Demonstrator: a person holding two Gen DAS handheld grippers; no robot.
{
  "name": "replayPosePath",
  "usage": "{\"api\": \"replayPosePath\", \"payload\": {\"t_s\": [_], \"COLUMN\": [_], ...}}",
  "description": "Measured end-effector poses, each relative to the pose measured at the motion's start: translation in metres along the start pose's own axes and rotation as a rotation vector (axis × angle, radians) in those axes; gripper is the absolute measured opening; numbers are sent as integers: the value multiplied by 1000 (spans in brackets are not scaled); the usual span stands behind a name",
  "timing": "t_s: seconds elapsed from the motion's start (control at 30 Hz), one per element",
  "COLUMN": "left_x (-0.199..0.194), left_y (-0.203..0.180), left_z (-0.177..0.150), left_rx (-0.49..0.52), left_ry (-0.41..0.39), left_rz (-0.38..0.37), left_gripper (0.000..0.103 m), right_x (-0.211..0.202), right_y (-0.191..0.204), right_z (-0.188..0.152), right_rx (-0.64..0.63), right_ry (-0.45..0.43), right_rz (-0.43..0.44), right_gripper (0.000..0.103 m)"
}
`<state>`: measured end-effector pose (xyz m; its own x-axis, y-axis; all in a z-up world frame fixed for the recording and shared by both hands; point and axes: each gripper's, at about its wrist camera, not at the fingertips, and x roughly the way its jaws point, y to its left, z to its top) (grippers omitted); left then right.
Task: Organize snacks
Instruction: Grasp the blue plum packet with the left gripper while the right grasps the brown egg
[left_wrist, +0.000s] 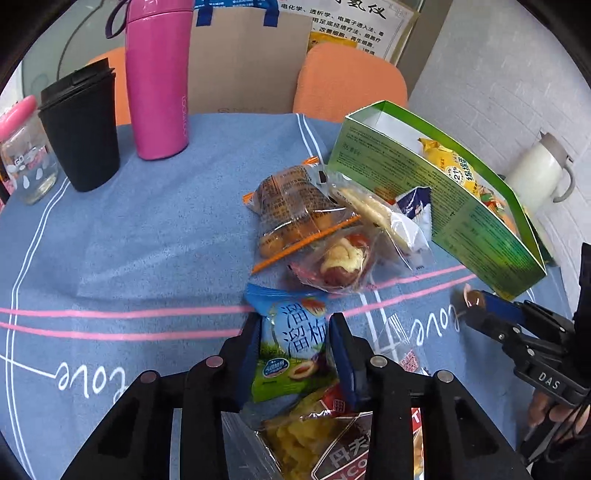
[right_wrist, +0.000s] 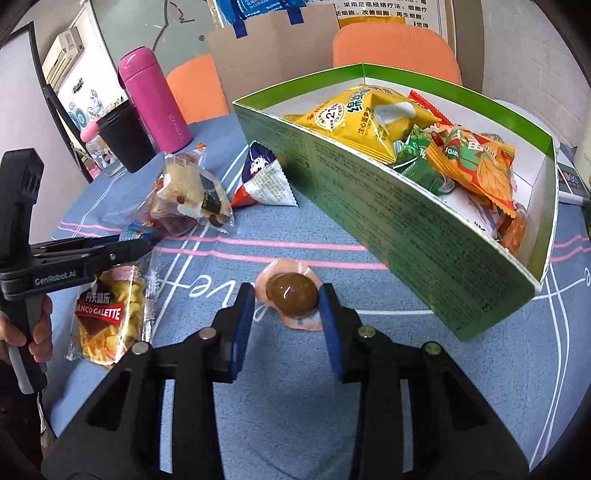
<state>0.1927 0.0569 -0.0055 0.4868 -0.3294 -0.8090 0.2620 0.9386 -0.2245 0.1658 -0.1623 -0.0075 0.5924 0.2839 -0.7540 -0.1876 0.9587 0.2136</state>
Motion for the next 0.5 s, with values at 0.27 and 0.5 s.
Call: {"api": "replayPosePath", "payload": {"t_s": [0.27,0.5], "left_x": [0,-5], "left_y": [4,17], "left_z": [1,1], "left_rx": [-35,-97], "left_ry": [-8,-11], "left_rz": [-4,5], "left_gripper": [34,30], "right_x": [-1,3], "right_y": [-2,4], "right_z": [-2,-1], "right_rx": [-7,-53], "right_ry": [-1,-2], "right_rz": [-6,-66], "right_gripper": [50,39]}}
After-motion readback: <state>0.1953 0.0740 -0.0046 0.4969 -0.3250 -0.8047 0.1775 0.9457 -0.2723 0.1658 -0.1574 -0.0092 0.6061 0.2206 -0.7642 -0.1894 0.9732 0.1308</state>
